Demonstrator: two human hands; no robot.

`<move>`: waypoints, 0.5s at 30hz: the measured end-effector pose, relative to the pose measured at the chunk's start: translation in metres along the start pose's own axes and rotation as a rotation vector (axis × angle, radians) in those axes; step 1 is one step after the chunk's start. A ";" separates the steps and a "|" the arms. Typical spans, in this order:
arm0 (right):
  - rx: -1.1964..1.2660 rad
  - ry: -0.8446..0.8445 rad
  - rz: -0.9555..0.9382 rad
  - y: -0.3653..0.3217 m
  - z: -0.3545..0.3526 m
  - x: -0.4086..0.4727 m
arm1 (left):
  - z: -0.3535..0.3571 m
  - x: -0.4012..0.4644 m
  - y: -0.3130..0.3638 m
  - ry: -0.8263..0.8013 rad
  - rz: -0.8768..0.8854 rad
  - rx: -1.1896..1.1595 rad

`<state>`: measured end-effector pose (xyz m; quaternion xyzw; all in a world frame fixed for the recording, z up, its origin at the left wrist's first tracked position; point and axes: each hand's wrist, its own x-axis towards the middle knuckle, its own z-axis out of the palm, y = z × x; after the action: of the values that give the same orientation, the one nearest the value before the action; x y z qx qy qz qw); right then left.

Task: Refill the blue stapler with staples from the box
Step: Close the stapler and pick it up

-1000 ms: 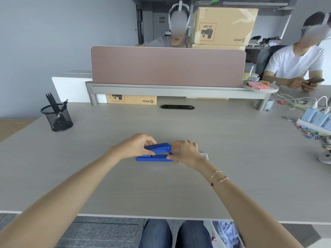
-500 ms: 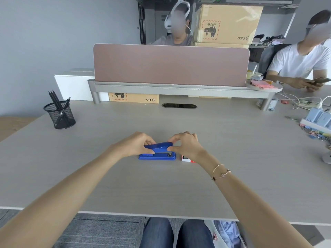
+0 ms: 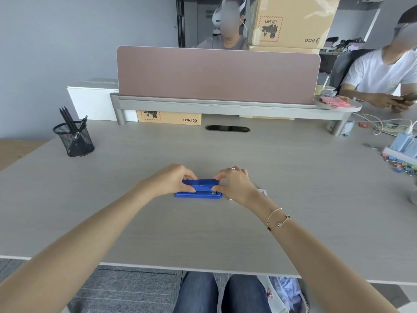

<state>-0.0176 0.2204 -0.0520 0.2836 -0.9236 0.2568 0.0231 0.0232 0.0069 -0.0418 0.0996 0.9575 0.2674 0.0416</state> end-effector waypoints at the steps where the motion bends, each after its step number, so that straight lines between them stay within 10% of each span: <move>1: -0.001 -0.003 -0.002 0.000 0.000 0.001 | 0.000 0.000 0.000 0.002 -0.001 -0.008; 15: -0.086 -0.027 -0.011 -0.005 -0.005 0.000 | 0.002 -0.005 0.000 -0.003 0.003 -0.028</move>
<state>-0.0149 0.2189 -0.0455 0.2909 -0.9324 0.2130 0.0240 0.0281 0.0066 -0.0432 0.1011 0.9534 0.2808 0.0438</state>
